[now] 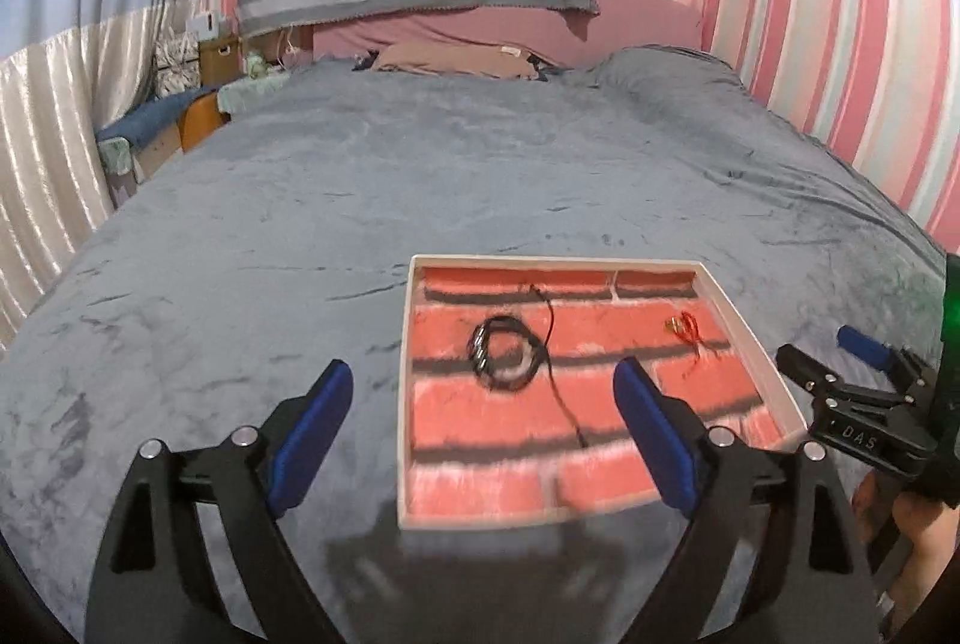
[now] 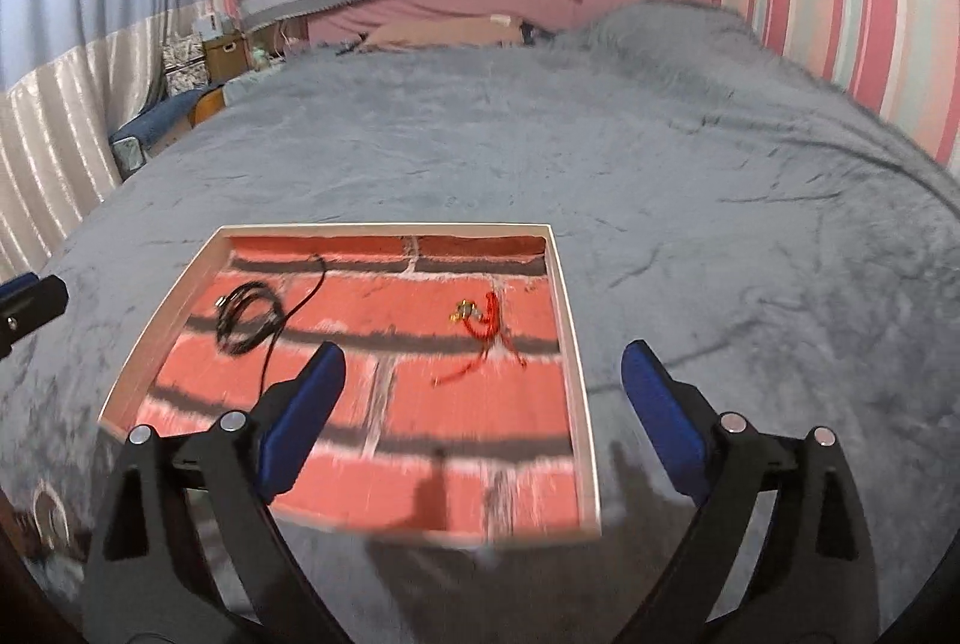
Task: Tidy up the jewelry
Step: 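Open both grippers and lift them away from the tray, then grasp the black hair tie with the left gripper while the right grasps the wooden bead bracelet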
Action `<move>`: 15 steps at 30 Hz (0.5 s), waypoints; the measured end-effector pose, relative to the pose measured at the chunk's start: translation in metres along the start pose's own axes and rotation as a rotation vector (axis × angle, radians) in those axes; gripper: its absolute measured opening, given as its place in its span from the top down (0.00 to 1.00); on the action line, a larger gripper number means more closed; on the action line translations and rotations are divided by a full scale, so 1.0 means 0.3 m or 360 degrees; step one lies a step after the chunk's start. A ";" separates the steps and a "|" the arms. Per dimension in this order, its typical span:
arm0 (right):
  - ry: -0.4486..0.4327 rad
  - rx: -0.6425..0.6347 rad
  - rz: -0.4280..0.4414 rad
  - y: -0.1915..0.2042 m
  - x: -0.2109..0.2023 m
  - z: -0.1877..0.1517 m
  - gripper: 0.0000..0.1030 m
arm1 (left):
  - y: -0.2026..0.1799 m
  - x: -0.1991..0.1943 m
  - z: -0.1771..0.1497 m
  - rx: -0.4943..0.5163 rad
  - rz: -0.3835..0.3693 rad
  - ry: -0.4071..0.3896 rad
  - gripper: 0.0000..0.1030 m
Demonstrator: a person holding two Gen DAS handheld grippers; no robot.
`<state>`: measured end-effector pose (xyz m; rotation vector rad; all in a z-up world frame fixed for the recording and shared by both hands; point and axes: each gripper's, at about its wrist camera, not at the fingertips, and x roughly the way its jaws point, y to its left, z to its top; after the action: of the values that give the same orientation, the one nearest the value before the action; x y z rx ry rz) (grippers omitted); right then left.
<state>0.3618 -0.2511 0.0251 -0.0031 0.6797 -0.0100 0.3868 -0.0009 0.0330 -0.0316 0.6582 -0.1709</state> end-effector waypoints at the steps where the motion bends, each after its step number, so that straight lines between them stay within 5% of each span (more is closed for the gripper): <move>1: -0.0010 -0.0014 -0.0006 0.005 -0.025 -0.018 0.09 | 0.002 -0.041 -0.024 0.0002 -0.0016 -0.0016 0.14; 15: -0.0015 0.0081 -0.0095 0.007 -0.304 -0.333 0.08 | 0.005 -0.351 -0.294 0.0032 0.0021 -0.0101 0.11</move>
<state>0.2280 -0.2478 0.0047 0.0259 0.6698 -0.0844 0.2512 0.0206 0.0270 -0.0131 0.5933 -0.1632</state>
